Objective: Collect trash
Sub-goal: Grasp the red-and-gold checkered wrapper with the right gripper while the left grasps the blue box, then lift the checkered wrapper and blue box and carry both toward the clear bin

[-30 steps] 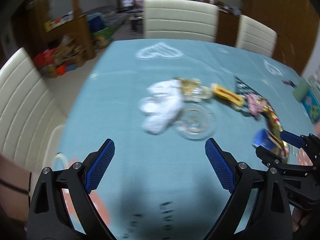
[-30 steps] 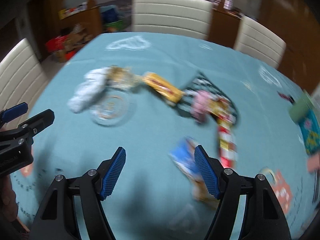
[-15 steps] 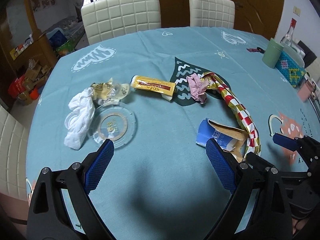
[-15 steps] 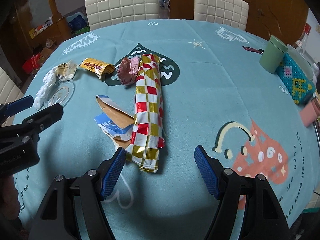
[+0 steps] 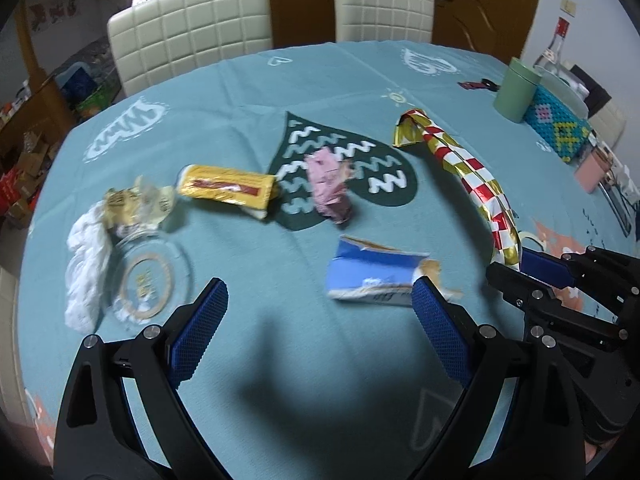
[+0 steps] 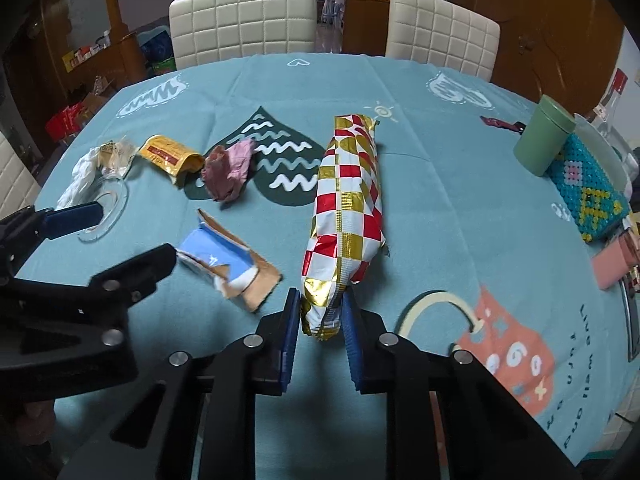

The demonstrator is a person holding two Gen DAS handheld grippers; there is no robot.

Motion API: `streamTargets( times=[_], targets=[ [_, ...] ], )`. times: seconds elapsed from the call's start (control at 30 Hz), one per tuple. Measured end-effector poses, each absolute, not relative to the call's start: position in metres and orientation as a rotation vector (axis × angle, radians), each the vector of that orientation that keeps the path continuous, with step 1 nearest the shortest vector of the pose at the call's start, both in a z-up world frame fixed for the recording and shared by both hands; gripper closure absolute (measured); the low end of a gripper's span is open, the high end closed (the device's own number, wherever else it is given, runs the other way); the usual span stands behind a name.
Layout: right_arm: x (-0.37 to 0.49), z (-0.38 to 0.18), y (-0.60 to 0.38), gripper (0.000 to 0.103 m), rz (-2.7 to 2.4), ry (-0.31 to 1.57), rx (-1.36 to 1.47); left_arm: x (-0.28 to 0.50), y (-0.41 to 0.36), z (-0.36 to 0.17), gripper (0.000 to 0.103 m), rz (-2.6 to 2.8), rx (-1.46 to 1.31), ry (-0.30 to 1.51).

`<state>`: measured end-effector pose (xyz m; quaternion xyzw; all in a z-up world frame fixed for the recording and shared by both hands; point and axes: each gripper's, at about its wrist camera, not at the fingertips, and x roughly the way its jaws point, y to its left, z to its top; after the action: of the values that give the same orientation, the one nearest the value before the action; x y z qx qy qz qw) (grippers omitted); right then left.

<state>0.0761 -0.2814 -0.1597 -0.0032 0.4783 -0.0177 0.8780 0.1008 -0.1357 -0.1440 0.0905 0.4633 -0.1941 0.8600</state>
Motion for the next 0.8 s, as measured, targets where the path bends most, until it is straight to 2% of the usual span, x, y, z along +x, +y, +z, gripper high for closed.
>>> streamTargets(
  times=[0.33, 0.57, 0.6, 0.63, 0.67, 0.8],
  targets=[
    [0.077, -0.167, -0.315, 0.082, -0.107, 1.007, 0.076, 0.109, -0.169, -0.165, 0.005, -0.534, 0.202, 1.042],
    [0.076, -0.171, -0.314, 0.082, -0.1, 1.011, 0.081, 0.107, -0.179, -0.181, 0.005, -0.502, 0.291, 1.046],
    [0.076, -0.173, -0.311, 0.082, -0.095, 1.016, 0.079, 0.108, -0.177, -0.183, 0.006, -0.497, 0.293, 1.046],
    [0.077, -0.174, -0.311, 0.082, -0.091, 1.019, 0.076, 0.109, -0.177, -0.184, 0.015, -0.495, 0.294, 1.048],
    [0.077, -0.175, -0.309, 0.082, -0.086, 1.022, 0.071, 0.11, -0.176, -0.185, 0.018, -0.491, 0.303, 1.047],
    [0.08, -0.176, -0.303, 0.082, -0.068, 1.027, 0.061, 0.112, -0.172, -0.181, 0.02, -0.49, 0.297, 1.034]
  ],
)
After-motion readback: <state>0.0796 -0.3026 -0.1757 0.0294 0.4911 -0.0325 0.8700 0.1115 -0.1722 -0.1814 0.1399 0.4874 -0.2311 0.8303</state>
